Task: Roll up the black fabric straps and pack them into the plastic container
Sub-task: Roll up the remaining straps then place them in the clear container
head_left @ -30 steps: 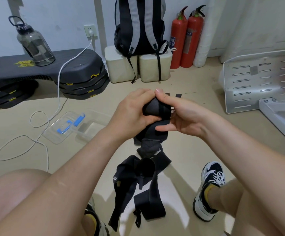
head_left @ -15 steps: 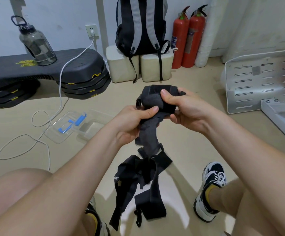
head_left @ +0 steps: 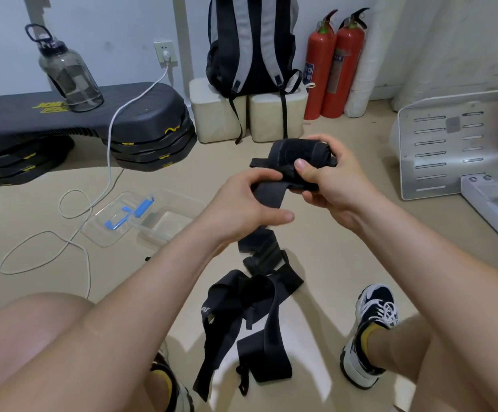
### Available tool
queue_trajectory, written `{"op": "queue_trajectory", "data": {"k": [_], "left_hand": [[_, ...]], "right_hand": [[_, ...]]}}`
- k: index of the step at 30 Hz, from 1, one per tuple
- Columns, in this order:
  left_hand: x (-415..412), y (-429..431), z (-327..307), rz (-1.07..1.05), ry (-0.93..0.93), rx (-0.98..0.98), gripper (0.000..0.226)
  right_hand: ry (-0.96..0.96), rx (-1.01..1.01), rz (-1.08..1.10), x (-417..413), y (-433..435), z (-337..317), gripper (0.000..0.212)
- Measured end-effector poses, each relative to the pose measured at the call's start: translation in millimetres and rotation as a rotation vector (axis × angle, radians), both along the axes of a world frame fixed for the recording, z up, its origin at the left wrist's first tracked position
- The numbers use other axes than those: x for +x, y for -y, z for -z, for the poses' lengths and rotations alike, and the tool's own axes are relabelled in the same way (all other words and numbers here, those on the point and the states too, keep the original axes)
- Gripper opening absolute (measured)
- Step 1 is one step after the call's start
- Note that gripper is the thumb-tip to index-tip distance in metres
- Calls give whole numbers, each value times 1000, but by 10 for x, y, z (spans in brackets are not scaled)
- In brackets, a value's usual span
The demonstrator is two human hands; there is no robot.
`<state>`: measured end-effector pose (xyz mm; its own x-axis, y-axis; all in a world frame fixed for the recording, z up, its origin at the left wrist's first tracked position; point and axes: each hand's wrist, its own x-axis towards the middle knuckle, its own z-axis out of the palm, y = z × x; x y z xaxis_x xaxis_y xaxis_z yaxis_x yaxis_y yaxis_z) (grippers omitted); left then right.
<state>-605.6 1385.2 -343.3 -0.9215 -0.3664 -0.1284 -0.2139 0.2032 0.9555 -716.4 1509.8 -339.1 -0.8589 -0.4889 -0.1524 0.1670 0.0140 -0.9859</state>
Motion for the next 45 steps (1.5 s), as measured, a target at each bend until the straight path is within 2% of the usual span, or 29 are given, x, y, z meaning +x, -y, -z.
{"op": "queue_trajectory", "data": {"k": [2,4,6,9,12,13,16,19,21,26,30,32,34,39,45], "left_hand": [[7,20,53,37,-65,-473,60],[6,64,106,15,-289,-813,37],[14,125,114,24,-407,-971,18],[5,147,53,60,-523,-1166,19],[24,127,-13,148,-567,-1210,9],[37,111,-27,176,-571,-1210,13],[37,122,-37,211,-589,-1182,19],[8,175,-51,102,-549,-1107,23],[-21,208,-57,11,-501,-1018,17],[-89,237,-114,-134,-314,-731,15],[-112,261,-150,-153,-199,-661,7],[-106,262,-180,-170,-202,-638,6],[-93,259,-205,-164,-190,-614,6],[-78,261,-114,-147,-145,-230,14],[-92,234,-12,-171,-188,57,14]], "right_hand": [[40,-7,8,-7,8,4,34],[72,-17,11,-19,6,5,33],[92,-17,7,-23,2,7,30],[95,7,-11,-20,-10,23,31],[59,46,-19,-20,-32,23,34],[34,61,-35,-10,-37,28,35],[-54,123,-106,85,-15,56,40],[-158,161,-168,202,34,79,47],[-189,153,-197,227,48,78,49],[-104,119,-282,223,32,74,48],[-18,112,-321,219,16,9,50],[24,68,-340,219,10,-32,41],[-27,82,-365,232,7,-47,21],[-280,248,-293,261,47,0,31],[-308,245,-351,219,42,-40,39]]}}
